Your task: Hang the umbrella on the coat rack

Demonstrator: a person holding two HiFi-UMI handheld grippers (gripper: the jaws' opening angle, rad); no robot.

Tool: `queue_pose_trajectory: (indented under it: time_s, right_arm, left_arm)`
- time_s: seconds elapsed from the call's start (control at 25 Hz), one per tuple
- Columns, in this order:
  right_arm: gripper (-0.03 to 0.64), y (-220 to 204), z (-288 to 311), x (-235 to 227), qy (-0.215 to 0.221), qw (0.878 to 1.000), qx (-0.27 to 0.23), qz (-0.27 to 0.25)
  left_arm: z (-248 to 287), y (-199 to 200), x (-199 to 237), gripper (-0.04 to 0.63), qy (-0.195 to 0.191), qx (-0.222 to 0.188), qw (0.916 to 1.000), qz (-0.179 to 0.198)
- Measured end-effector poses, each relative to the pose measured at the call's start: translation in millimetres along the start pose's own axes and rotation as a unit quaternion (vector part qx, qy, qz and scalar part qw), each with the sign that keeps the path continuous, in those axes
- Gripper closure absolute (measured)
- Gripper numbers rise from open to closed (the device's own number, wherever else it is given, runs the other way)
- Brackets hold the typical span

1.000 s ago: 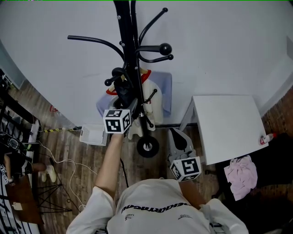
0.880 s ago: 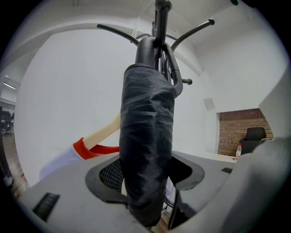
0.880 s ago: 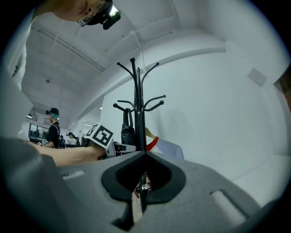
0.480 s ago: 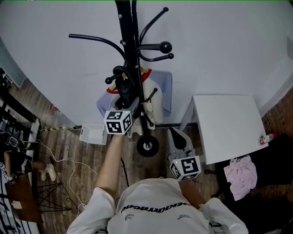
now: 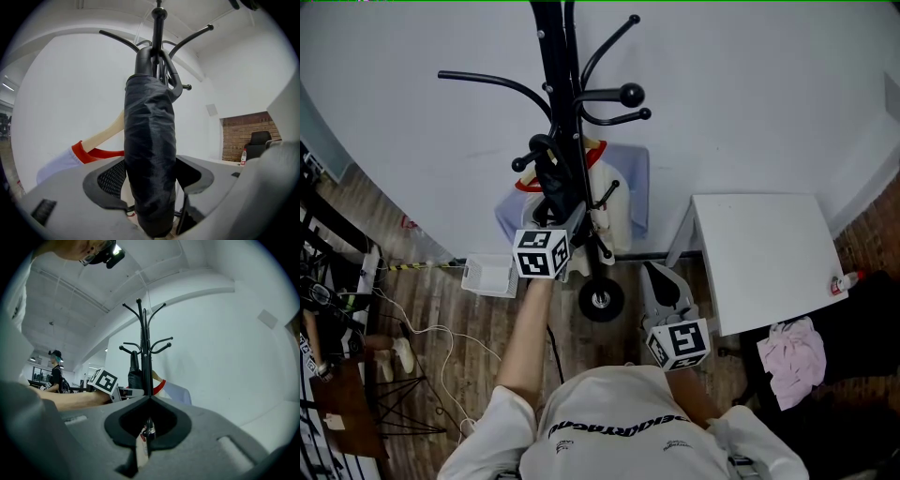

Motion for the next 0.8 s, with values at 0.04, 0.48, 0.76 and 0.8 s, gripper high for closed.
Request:
queue_pose_trajectory:
  time_s: [0.04,0.48,0.76,0.8]
  right_arm:
    - [0.620,0,0,2,0.003,1.000,0.001,-0.001]
    - [0.619,-2,-8,15,0.018,1.000,0.006,-0.002]
    - [0.620,-6,-13,23,0.022,1.000,0.014,-0.002]
    - [0.620,-7,-14,24,0.022,1.000,0.015,-0.002]
  left_arm:
    - [-2,1,0,0.278,0.002,0.000,1.0000,0.002]
    - [-29,21,-3,0.275,0.009,-0.031,0.9994,-0.009]
    - [-49,25,-10,0.276,0.013,-0.045,0.9987,-0.019]
    - [-52,24,-12,0.276,0.013,-0.045,0.9988,-0.017]
Point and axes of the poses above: the fingertips, and each gripper's own axes: z forward along the fingers, x to its left, y out of its top, the point moved 3 cm from there along -z, backward along the fingers
